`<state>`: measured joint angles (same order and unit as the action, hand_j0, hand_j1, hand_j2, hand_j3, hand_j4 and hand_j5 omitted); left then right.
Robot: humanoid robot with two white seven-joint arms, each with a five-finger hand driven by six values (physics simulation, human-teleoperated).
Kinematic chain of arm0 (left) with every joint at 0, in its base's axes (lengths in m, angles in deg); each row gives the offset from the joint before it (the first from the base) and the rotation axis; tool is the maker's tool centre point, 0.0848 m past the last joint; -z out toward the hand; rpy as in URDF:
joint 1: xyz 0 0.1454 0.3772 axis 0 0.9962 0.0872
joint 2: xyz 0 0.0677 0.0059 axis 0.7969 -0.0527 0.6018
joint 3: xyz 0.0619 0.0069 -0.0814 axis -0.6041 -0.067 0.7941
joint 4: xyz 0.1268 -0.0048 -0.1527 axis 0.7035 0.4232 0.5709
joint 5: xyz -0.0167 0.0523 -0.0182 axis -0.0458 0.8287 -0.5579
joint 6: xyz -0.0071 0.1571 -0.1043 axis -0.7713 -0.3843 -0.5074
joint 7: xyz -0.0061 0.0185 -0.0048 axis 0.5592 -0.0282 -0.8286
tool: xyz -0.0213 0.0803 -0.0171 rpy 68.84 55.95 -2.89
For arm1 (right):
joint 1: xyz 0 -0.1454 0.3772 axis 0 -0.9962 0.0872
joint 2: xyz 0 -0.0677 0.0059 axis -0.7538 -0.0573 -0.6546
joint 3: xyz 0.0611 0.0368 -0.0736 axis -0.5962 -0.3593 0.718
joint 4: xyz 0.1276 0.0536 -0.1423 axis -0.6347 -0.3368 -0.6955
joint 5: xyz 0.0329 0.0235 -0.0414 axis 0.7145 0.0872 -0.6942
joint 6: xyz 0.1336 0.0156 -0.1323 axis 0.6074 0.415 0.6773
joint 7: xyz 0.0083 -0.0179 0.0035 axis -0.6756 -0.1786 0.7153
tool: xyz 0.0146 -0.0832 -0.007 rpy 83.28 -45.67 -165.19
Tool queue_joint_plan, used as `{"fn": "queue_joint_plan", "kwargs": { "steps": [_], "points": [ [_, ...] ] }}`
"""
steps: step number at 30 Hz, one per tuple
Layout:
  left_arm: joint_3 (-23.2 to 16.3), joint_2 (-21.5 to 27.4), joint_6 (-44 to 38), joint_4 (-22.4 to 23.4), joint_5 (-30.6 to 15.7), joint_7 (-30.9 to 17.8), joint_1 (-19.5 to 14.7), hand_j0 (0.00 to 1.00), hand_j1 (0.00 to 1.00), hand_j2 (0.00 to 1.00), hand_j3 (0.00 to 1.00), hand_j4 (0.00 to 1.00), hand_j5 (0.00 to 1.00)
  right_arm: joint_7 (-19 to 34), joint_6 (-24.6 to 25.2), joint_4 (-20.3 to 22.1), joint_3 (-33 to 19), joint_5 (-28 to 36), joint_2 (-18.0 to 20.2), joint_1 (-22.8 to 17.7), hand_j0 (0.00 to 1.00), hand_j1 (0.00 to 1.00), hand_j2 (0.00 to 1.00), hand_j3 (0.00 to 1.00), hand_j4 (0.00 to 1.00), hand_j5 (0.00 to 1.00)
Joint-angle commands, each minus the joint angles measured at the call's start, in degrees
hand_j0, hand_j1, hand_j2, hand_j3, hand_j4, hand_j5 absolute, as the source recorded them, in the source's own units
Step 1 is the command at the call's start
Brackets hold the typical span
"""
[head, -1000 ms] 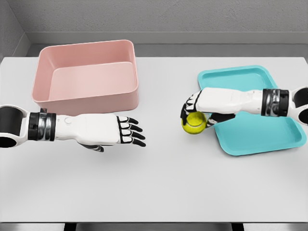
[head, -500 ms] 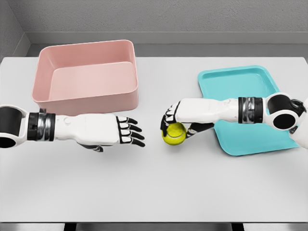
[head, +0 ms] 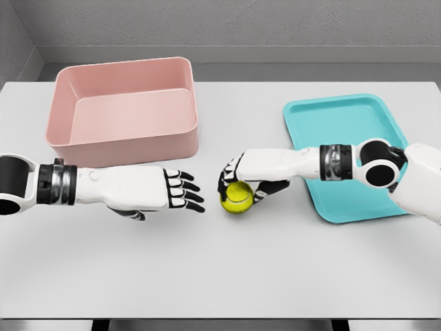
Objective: Put the tennis from the blue tray into the pink basket with both arms
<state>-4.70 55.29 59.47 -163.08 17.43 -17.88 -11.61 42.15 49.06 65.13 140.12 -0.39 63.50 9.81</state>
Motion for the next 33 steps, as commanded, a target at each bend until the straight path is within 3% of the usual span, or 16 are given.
{"fn": "queue_joint_plan", "kwargs": {
  "steps": [1, 12, 13, 14, 15, 16, 21, 24, 27, 29, 31, 33],
  "points": [
    [0.04, 0.05, -0.06, 0.00, -0.44, -0.11, 0.00, 1.00, 1.00, 1.00, 1.00, 1.00, 1.00, -0.01, 0.11, -1.30, 0.45, 0.24, -1.02, 0.00, 0.54, 0.54, 0.54, 0.54, 0.54, 0.54],
    [0.48, 0.84, -0.06, 0.00, -1.85, 0.33, -0.26, 1.00, 1.00, 1.00, 1.00, 1.00, 1.00, -0.01, 0.11, -4.02, 1.68, 0.07, -2.69, 0.18, 0.54, 0.54, 0.54, 0.54, 0.54, 0.54],
    [0.48, 0.84, -0.06, 0.00, -2.11, 0.33, -0.26, 1.00, 1.00, 1.00, 1.00, 1.00, 1.00, -0.01, 0.11, -4.02, 1.68, 0.07, -2.69, 0.18, 0.59, 0.59, 0.59, 0.59, 0.59, 0.59],
    [0.48, 0.84, -0.06, 0.00, -2.29, 0.33, -0.26, 1.00, 1.00, 1.00, 1.00, 1.00, 1.00, -0.01, 0.11, -4.02, 1.68, 0.07, -2.69, 0.18, 0.72, 0.72, 0.72, 0.72, 0.72, 0.72],
    [0.57, 1.02, -0.06, 0.00, -2.55, 0.24, -0.26, 1.00, 1.00, 1.00, 1.00, 1.00, 1.00, -0.10, 0.11, -3.85, 1.68, 0.07, -2.77, 0.18, 0.94, 0.94, 0.94, 0.94, 0.94, 0.94],
    [0.66, 1.19, -0.06, 0.00, -2.55, 0.24, -0.35, 1.00, 1.00, 1.00, 1.00, 1.00, 1.00, -0.10, 0.11, -3.85, 1.68, 0.07, -2.69, 0.26, 1.00, 1.00, 1.00, 1.00, 1.00, 1.00],
    [0.92, 1.19, -0.06, 0.00, -5.54, 0.24, -0.70, 1.00, 1.00, 1.00, 1.00, 1.00, 1.00, -0.19, 0.11, -3.67, 1.42, 0.15, -2.60, 0.44, 1.00, 1.00, 1.00, 1.00, 1.00, 1.00],
    [2.86, 6.46, -0.06, 0.00, -8.08, 0.33, -0.09, 1.00, 1.00, 1.00, 1.00, 1.00, 1.00, -0.37, 0.11, -3.67, -1.31, 0.24, -1.55, 1.05, 1.00, 1.00, 1.00, 1.00, 1.00, 1.00],
    [4.09, 9.72, -0.06, 0.00, -9.05, 0.33, 1.23, 1.00, 1.00, 1.00, 1.00, 1.00, 1.00, -0.19, 0.11, -3.76, -5.96, 0.24, 3.20, 1.76, 1.00, 1.00, 1.00, 1.00, 1.00, 1.00],
    [4.97, 8.84, -0.06, 0.00, -9.84, 0.33, 1.76, 1.00, 1.00, 1.00, 1.00, 1.00, 1.00, -0.01, 0.11, -3.76, -7.99, 0.24, 5.92, 3.43, 1.00, 1.00, 1.00, 1.00, 1.00, 1.00],
    [4.79, 3.04, -0.06, 0.00, -10.81, 0.25, 1.50, 1.00, 1.00, 1.00, 1.00, 1.00, 1.00, 0.07, 0.11, -3.93, -7.99, 0.07, 6.80, 5.18, 1.00, 1.00, 1.00, 1.00, 1.00, 1.00],
    [4.70, -0.74, -0.06, 0.00, -10.99, -1.07, 1.23, 1.00, 1.00, 1.00, 1.00, 1.00, 1.00, -1.07, 0.11, -5.60, -9.22, 0.07, 8.47, 4.48, 1.00, 1.00, 1.00, 1.00, 1.00, 1.00]
  ]
}}
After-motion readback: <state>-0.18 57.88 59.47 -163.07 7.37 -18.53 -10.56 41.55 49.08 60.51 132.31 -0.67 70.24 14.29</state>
